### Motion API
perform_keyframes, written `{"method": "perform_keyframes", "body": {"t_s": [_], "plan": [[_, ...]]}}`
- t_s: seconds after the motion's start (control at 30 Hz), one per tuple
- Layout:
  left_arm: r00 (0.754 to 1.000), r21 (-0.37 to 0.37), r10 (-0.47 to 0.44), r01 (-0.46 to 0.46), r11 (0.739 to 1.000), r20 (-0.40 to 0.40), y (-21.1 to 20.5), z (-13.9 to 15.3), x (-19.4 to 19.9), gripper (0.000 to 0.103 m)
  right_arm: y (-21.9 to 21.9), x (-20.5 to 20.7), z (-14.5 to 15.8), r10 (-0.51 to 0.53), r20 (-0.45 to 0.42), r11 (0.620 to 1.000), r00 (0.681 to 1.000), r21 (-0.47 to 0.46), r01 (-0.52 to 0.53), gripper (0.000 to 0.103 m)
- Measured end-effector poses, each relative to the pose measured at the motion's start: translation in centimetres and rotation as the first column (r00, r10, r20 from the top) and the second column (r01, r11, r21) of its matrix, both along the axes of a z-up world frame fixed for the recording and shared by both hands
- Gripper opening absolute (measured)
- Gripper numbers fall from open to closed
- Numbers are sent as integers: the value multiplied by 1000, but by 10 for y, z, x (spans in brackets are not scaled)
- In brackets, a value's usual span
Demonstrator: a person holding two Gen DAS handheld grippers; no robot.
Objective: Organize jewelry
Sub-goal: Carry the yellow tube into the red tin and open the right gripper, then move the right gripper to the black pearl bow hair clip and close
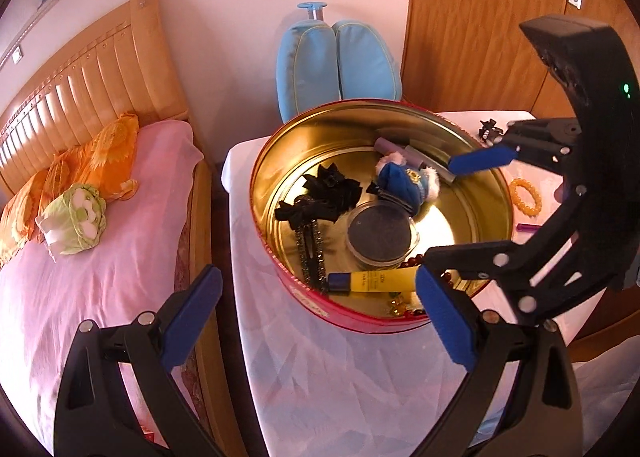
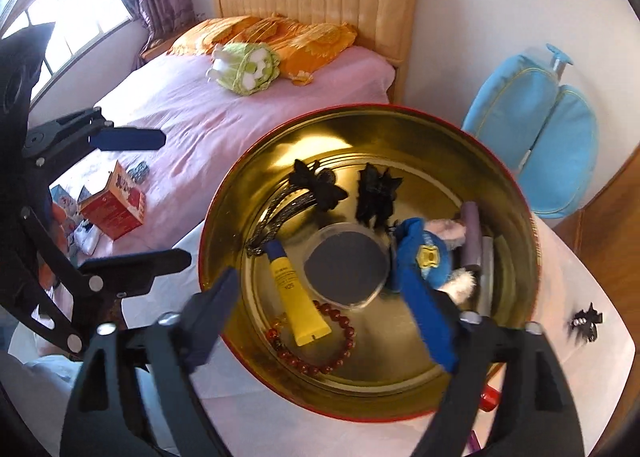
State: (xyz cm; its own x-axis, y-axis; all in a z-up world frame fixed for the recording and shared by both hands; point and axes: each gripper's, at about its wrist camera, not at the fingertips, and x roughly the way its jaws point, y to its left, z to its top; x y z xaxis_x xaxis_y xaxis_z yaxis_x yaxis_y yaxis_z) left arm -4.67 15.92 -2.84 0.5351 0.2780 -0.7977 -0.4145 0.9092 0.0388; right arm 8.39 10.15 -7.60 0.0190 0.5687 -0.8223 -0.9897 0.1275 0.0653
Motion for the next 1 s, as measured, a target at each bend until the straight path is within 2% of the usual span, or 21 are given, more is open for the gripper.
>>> {"method": "perform_keyframes", "body": {"t_s": [0.23, 0.5, 0.77, 1.0], "plan": [[994, -12, -109, 109, 994, 21, -46, 9, 35, 95, -79, 53, 23, -217, -1, 971, 976, 104, 216, 96], [966, -29, -257, 258, 966, 24, -107, 14, 80, 95, -171, 108, 16, -427, -31, 899, 904, 91, 428, 96], [947, -16, -321, 321, 947, 10, -148, 18, 127, 95, -233, 142, 12, -521, -53, 845, 852, 113, 523, 96], [949, -20, -314, 314, 949, 25, -187, 15, 168, 95, -265, 182, -2, -510, -36, 854, 859, 100, 511, 96]]}}
